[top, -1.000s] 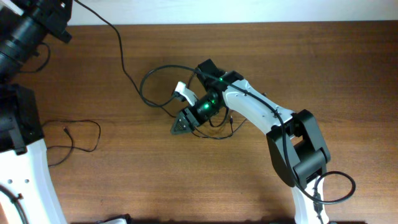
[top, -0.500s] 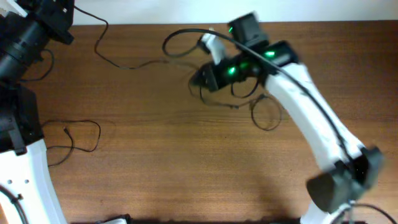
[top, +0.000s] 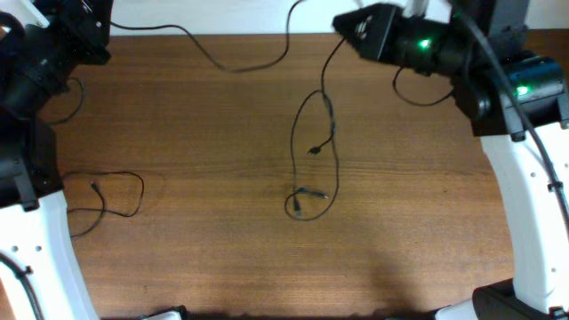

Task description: Untangle cables

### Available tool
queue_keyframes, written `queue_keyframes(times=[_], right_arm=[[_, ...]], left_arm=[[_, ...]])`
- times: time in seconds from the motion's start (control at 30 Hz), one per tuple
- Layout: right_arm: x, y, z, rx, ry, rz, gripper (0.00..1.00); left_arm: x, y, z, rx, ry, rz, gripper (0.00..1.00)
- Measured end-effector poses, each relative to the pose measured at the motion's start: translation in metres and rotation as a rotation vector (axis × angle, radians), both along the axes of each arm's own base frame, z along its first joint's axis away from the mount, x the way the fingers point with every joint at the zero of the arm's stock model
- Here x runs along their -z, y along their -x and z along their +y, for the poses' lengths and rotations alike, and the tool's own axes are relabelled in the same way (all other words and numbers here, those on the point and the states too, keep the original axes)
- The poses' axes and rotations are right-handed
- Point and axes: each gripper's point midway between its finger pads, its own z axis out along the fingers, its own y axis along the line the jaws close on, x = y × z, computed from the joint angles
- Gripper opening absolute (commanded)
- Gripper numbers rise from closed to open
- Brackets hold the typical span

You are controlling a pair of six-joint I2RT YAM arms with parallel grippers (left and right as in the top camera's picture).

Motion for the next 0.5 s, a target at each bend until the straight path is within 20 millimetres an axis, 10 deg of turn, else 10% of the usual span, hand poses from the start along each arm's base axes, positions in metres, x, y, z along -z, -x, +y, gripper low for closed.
queue_keyframes(times=[0.13,0.33,0.5], right_arm=[[0.014,-0.021,-0.021,0.126,0.025,0.048,0.04],[0.112,-0.053,-0.033,0.160,0.262,0.219,0.04],[0.067,-0.058,-0.036,0.177,0.263,0.079,0.04]], left_arm=[[0.010,-0.007,0.003,-0.006,0.009,0.035,0.00],[0.016,-0.011,0.004,-0.006,0.014,0.054,0.00],[0.016,-0.011,0.004,-0.006,0.014,0.054,0.00]])
